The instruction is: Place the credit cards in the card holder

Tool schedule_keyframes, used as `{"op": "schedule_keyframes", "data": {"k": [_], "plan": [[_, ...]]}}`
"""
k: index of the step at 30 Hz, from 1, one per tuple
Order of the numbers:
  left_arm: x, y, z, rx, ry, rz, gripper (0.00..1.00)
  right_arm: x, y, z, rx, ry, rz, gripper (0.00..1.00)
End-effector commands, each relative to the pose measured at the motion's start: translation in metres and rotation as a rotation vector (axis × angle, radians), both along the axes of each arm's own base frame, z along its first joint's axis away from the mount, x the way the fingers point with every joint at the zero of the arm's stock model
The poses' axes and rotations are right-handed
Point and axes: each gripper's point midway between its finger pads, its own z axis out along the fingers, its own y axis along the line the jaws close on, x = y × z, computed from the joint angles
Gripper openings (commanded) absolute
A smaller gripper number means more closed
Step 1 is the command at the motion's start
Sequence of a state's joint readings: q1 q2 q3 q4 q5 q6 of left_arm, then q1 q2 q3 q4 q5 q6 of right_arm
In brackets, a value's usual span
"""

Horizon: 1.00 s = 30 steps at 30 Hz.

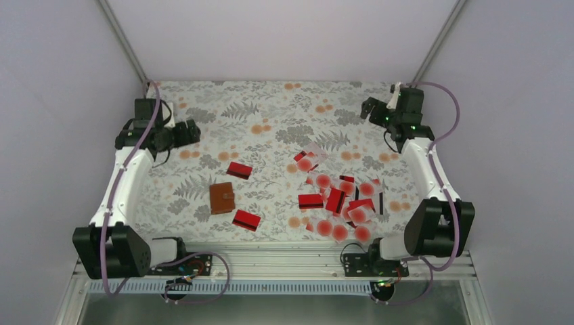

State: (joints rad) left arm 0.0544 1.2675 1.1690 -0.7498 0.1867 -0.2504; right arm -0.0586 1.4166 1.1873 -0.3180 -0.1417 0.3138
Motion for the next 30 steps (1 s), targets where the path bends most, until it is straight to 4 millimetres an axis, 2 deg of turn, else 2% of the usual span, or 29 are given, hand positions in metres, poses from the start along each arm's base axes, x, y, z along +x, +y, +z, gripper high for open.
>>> {"op": "schedule_keyframes", "data": {"k": [1, 8, 9, 12, 18, 24, 30], "plan": [[-0.064, -0.022, -0.038, -0.14, 0.226, -0.016, 0.9, -0.034, 0.032, -0.037, 0.124, 0.203, 0.083, 0.99], [-0.112, -0.05, -0.1, -0.25, 0.401, -0.055, 0.74, -0.067, 0.09, -0.072, 0.154, 0.329, 0.23, 0.99], [-0.12, -0.052, -0.111, -0.25, 0.438, -0.05, 0.72, -0.07, 0.096, -0.076, 0.15, 0.344, 0.246, 0.99], [-0.13, -0.057, -0.13, -0.242, 0.492, -0.037, 0.68, -0.077, 0.11, -0.08, 0.138, 0.365, 0.28, 0.99], [-0.123, -0.064, -0.152, -0.212, 0.532, -0.005, 0.58, -0.084, 0.126, -0.085, 0.142, 0.394, 0.318, 0.99], [-0.118, -0.048, -0.165, -0.118, 0.537, 0.063, 0.46, -0.09, 0.137, -0.088, 0.141, 0.415, 0.347, 0.99], [-0.11, -0.046, -0.169, -0.111, 0.531, 0.079, 0.44, -0.093, 0.143, -0.09, 0.142, 0.426, 0.364, 0.99]]}}
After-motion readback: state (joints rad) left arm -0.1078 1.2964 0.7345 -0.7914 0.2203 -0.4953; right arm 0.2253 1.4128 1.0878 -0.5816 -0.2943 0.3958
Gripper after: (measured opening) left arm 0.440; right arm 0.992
